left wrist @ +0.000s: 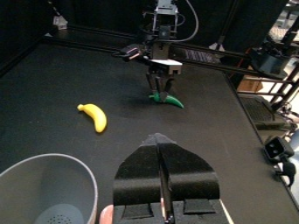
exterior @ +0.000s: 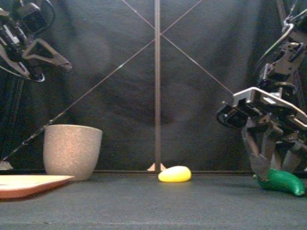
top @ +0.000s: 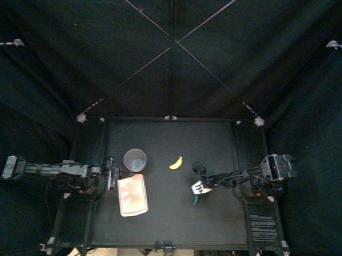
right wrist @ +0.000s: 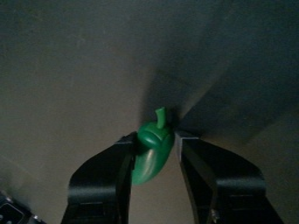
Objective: Pick the green pepper then place it in the grey bowl
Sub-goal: Place green pepper in the grey bowl
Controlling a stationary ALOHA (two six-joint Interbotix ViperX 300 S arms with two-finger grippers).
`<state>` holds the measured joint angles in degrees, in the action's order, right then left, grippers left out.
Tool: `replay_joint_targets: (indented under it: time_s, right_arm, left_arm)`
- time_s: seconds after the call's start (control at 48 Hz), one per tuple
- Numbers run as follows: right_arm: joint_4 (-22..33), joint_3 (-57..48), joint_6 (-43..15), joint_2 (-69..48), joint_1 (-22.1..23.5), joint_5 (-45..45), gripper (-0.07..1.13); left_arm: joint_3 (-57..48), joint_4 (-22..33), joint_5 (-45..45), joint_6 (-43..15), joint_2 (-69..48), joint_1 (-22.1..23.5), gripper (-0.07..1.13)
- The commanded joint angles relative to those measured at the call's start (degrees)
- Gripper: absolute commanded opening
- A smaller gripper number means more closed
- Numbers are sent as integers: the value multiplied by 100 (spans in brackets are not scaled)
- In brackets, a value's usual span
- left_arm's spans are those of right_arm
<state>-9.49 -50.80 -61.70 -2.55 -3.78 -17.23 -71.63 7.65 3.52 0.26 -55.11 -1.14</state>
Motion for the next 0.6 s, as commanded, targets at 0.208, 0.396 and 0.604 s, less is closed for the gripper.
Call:
replay_joint_targets:
  time_s: [0.208,0.396,0.604]
  right_arm:
    - [976,1081,79,-88,-9,9,64]
    - [2162,2215,62,123,343,9,64]
    - [3032,3270,70,624,923,141,64]
  left_arm:
    - [70,9,26,9,9,-44,5]
    - [62,9,26,9,9,-53,5]
    - [18,9,44,9,0,-79,5]
